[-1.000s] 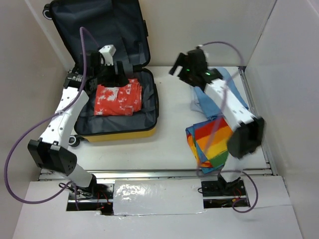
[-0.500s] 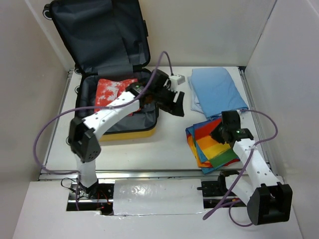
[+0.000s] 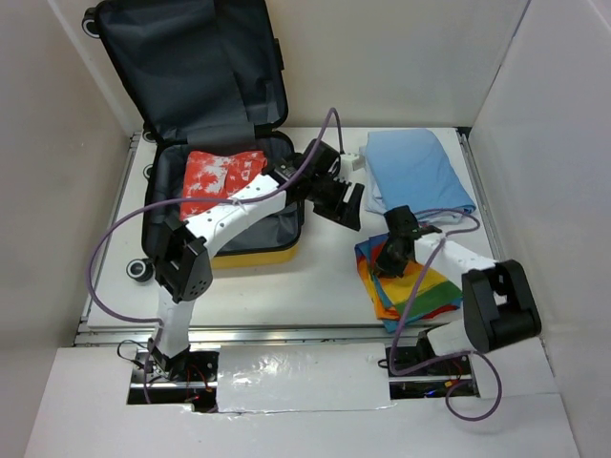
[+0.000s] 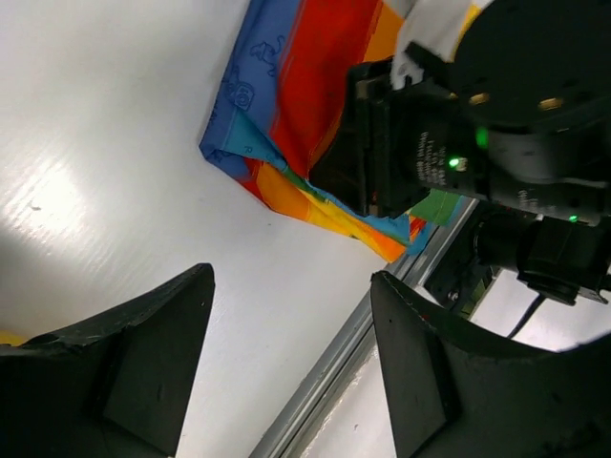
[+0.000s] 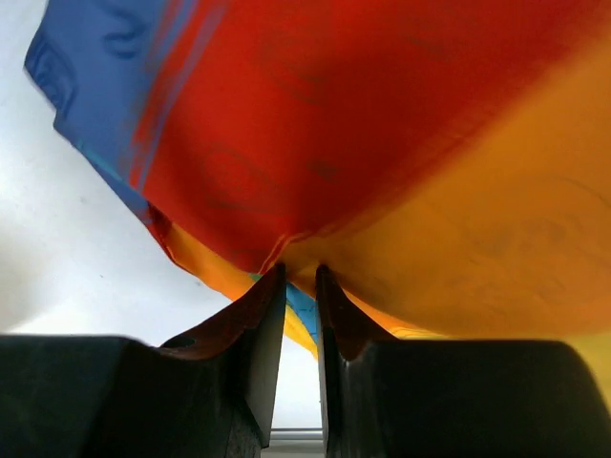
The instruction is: Pack the luggage
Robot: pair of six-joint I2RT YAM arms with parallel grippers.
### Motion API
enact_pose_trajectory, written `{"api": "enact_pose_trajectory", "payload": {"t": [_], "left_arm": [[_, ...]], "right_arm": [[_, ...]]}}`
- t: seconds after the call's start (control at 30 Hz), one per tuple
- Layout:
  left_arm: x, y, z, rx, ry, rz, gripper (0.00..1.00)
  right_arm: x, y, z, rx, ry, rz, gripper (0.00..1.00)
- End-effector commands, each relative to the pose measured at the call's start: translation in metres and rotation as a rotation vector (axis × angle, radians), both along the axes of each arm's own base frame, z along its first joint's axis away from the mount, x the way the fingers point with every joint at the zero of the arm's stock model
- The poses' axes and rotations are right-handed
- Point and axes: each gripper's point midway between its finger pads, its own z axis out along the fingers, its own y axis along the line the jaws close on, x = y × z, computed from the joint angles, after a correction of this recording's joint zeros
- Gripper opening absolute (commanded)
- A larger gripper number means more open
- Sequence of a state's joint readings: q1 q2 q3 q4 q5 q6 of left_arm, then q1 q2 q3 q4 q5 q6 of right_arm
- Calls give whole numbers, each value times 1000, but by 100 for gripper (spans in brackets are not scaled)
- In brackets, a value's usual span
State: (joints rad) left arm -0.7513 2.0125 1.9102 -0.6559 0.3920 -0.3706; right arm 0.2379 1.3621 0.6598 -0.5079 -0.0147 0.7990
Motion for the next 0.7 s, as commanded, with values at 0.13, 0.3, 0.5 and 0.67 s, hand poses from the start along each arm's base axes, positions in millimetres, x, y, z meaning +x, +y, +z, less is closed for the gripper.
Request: {"api": "enact_pose_trajectory", "payload": {"t": [0.13,0.3,0.5,0.67], "left_arm": [[10,16,43,-47,-106,30,79],[15,0,33,-91,-111,-41,80],[29,-35,-2,-107,-112,-161,82],[34,-69,-45,-111,-175,-275,91]], "right_arm": [[18,50,11,-17,-22,238,21],[17,54,70,-1,-222,307,41],[-3,19,112,-53,-339,232,72],[-33,0,126,-11,-372,114,89]]}}
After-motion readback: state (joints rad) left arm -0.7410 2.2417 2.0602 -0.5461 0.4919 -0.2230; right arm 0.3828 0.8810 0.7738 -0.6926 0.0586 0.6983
